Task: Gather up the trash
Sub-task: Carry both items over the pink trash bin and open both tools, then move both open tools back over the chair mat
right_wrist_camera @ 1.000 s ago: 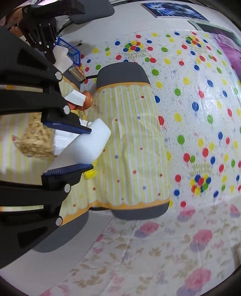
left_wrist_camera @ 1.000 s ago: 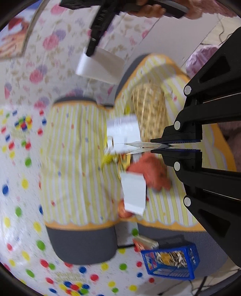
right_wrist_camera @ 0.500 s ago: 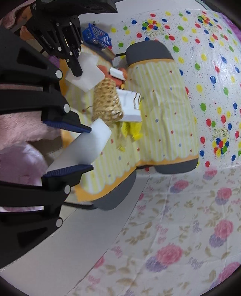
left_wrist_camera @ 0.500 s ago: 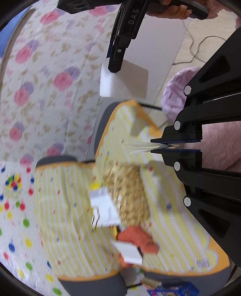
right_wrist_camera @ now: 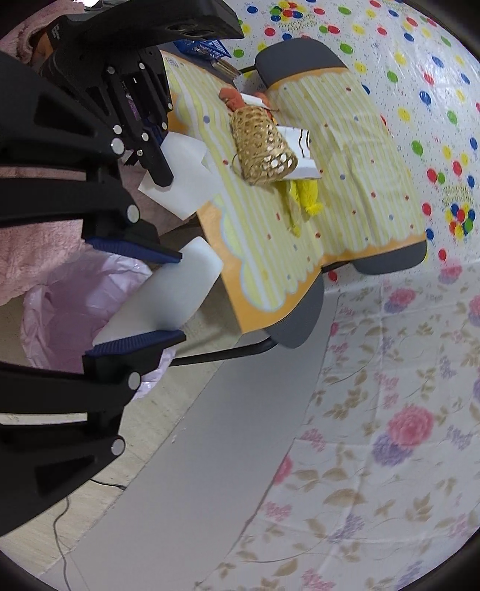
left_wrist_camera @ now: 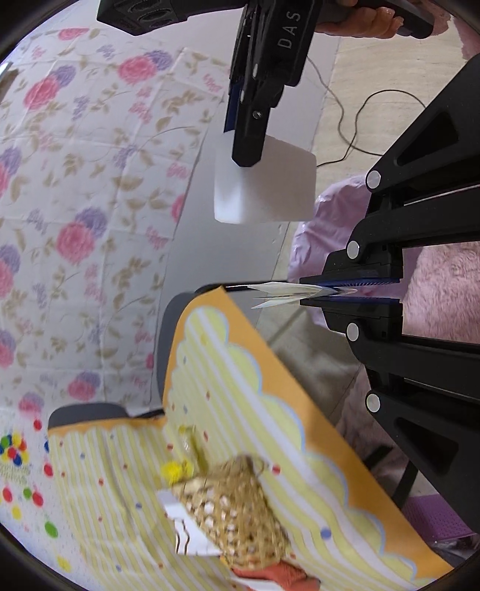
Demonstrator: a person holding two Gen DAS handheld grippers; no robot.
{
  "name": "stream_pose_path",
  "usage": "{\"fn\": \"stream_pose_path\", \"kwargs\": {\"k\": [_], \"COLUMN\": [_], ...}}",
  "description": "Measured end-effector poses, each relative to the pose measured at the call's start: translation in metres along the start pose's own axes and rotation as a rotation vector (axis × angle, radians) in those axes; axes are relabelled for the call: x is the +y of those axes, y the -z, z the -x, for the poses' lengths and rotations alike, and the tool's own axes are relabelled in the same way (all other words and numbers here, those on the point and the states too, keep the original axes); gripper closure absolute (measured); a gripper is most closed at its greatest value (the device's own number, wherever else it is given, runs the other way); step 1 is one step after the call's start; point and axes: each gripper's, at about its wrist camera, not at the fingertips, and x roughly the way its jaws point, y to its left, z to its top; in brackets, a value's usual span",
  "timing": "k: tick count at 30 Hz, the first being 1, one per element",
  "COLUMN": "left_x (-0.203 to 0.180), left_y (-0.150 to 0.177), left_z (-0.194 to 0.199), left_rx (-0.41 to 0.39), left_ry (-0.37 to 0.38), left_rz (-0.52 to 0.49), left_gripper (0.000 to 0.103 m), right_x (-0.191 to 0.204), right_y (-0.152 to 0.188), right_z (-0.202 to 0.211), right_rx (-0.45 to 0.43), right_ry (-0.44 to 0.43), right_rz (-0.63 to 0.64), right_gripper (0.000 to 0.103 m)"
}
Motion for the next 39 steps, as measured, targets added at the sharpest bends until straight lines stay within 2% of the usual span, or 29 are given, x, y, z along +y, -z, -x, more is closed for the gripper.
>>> {"fn": "stream_pose_path", "kwargs": {"k": [4, 6, 11, 13, 14, 15, 17, 24, 29, 33, 39], "left_x": [-0.002, -0.003, -0.007, -0.005, -0.004, -0.003, 0.000, 0.023, 0.048, 0.068, 0.097], "left_y": [-0.001, -0.002, -0.010, -0.012, -0.013, -0.014, -0.015, -0.016, -0.013, -0.009, 0.001], "left_z": [-0.021, -0.030, -0.048, -0.054, -0.056, -0.056, -0.056, -0.024, 0.011, 0.035, 0.062], "left_rx": [0.043, 0.056, 0.067, 0.078, 0.078, 0.075, 0.074, 0.042, 0.018, 0.008, -0.015], "left_ry": [0.035, 0.040, 0.044, 0.050, 0.046, 0.045, 0.041, -0.054, -0.117, -0.160, -0.223], "left_rz": [0.001, 0.001, -0.022, -0.016, -0.010, -0.005, 0.001, 0.036, 0.090, 0.151, 0.229], "left_gripper": [0.097, 0.094, 0.093, 0.078, 0.067, 0.062, 0.059, 0.056, 0.056, 0.056, 0.052], "right_x": [-0.014, -0.021, -0.034, -0.039, -0.041, -0.044, -0.047, -0.039, -0.015, 0.005, 0.040], "right_y": [0.007, 0.011, 0.011, 0.010, 0.010, 0.009, 0.009, -0.004, -0.020, -0.027, -0.036], "right_z": [-0.017, -0.026, -0.045, -0.052, -0.054, -0.056, -0.055, -0.029, -0.011, -0.009, -0.017], "right_rx": [0.038, 0.057, 0.081, 0.088, 0.086, 0.089, 0.087, 0.000, -0.065, -0.078, -0.052], "right_ry": [0.018, 0.020, 0.021, 0.021, 0.022, 0.026, 0.026, 0.017, -0.036, -0.058, -0.140], "right_rz": [-0.032, -0.052, -0.085, -0.099, -0.107, -0.117, -0.128, -0.102, -0.026, 0.020, 0.079], "right_gripper": [0.065, 0.065, 0.061, 0.053, 0.050, 0.050, 0.050, 0.050, 0.050, 0.050, 0.050]}}
